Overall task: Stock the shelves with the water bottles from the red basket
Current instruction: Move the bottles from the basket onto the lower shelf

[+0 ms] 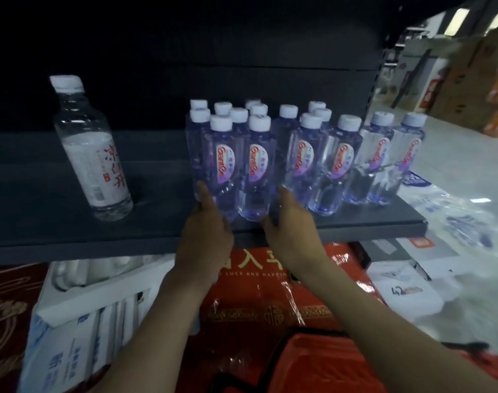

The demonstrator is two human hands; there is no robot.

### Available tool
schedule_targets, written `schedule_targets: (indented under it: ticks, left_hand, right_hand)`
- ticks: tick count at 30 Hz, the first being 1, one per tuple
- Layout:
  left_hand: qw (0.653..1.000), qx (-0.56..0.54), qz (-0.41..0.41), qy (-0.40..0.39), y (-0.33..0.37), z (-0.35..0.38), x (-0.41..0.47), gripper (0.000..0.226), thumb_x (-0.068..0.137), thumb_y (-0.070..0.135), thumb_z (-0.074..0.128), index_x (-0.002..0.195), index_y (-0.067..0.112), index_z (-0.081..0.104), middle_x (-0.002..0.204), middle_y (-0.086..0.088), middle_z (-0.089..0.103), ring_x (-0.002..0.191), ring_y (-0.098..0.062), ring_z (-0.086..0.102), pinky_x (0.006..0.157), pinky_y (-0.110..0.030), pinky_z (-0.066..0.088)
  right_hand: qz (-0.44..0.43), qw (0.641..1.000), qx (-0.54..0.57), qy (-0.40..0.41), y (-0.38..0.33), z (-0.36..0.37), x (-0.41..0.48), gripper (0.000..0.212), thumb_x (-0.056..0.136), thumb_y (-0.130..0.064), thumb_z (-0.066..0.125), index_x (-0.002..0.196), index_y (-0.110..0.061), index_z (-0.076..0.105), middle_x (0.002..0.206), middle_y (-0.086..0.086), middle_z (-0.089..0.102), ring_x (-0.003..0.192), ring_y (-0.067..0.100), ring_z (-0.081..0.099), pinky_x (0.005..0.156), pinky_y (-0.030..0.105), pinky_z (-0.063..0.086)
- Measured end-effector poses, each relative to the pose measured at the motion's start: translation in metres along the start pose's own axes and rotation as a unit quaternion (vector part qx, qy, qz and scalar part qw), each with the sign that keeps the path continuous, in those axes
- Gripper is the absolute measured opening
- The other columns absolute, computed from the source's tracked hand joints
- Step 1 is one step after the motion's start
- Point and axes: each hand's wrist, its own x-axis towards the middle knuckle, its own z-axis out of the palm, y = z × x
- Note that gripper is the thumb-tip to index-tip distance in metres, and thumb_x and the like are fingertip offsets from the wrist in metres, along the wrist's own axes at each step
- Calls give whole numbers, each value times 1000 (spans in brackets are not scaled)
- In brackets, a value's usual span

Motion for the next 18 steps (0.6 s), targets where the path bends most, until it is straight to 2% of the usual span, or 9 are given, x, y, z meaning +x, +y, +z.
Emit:
schedule_targets:
  ticks: [3, 5, 7, 9, 11, 13, 15, 17, 18]
  left_hand:
    - [996, 94, 3, -9, 8, 3, -17, 84, 96, 26, 50, 152, 5, -8, 146, -26, 36, 124, -41, 47, 97, -50, 46]
    - [989, 140, -11, -37, 21, 8, -34, 84, 95, 30, 52, 153, 6, -4, 154, -23, 21, 136, -41, 31, 107, -52, 36]
    - [980, 185, 33, -60, 36, 21, -60, 81, 95, 30, 52, 153, 6, 2, 157, -21, 14, 143, -38, 21, 112, -51, 26]
    - [969, 202, 113, -90, 46, 42, -94, 74, 95, 27, 52, 153, 6, 10, 157, -21, 16, 144, -37, 20, 113, -48, 24]
    - [950, 200, 184, -153, 50, 72, -128, 67, 93, 25, 52, 150, 8, 22, 151, -19, 29, 139, -35, 29, 111, -45, 33]
    - [917, 212, 241, -238, 48, 105, -159, 53, 94, 26, 50, 144, 13, 36, 141, -14, 42, 131, -31, 40, 105, -42, 41]
    - [870, 241, 260, -343, 38, 141, -188, 41, 94, 27, 48, 134, 17, 48, 133, -11, 51, 124, -31, 49, 100, -40, 45]
    - [814, 256, 214, -476, 21, 177, -212, 39, 93, 28, 51, 130, 18, 54, 132, -12, 56, 122, -31, 54, 99, -37, 47]
    - [782, 264, 185, -534, 12, 194, -223, 39, 92, 28, 54, 129, 17, 57, 132, -13, 58, 121, -30, 56, 99, -36, 48]
  right_hand:
    - [-38, 995, -90, -12, 5, -17, -27, 59, 95, -15, 53, 150, -14, 31, 134, 17, 52, 112, 38, 57, 86, 44, 50]
    - [-48, 987, -152, -29, 16, -29, -50, 58, 94, -16, 52, 149, -12, 33, 136, 16, 49, 114, 39, 56, 83, 44, 49]
    - [-47, 978, -199, -48, 33, -42, -76, 57, 90, -16, 54, 146, -11, 40, 134, 15, 51, 117, 40, 54, 86, 44, 50]
    - [-18, 970, -227, -85, 58, -57, -106, 53, 89, -16, 55, 141, -10, 46, 131, 16, 52, 117, 40, 54, 90, 46, 51]
    - [41, 958, -250, -133, 89, -75, -137, 41, 91, -18, 52, 131, -10, 55, 123, 18, 56, 112, 41, 57, 88, 46, 52]
    - [118, 950, -239, -165, 123, -89, -170, 32, 90, -23, 48, 116, -10, 62, 113, 20, 64, 103, 41, 63, 84, 46, 54]
    - [201, 937, -197, -208, 160, -97, -207, 35, 87, -28, 45, 106, -10, 68, 106, 20, 70, 100, 39, 67, 84, 44, 55]
    - [274, 905, -181, -272, 197, -98, -247, 29, 90, -21, 52, 105, -9, 73, 109, 17, 73, 105, 33, 68, 88, 35, 52]
    - [294, 892, -173, -295, 214, -95, -266, 30, 91, -25, 52, 105, -12, 74, 110, 14, 73, 107, 30, 68, 88, 32, 50]
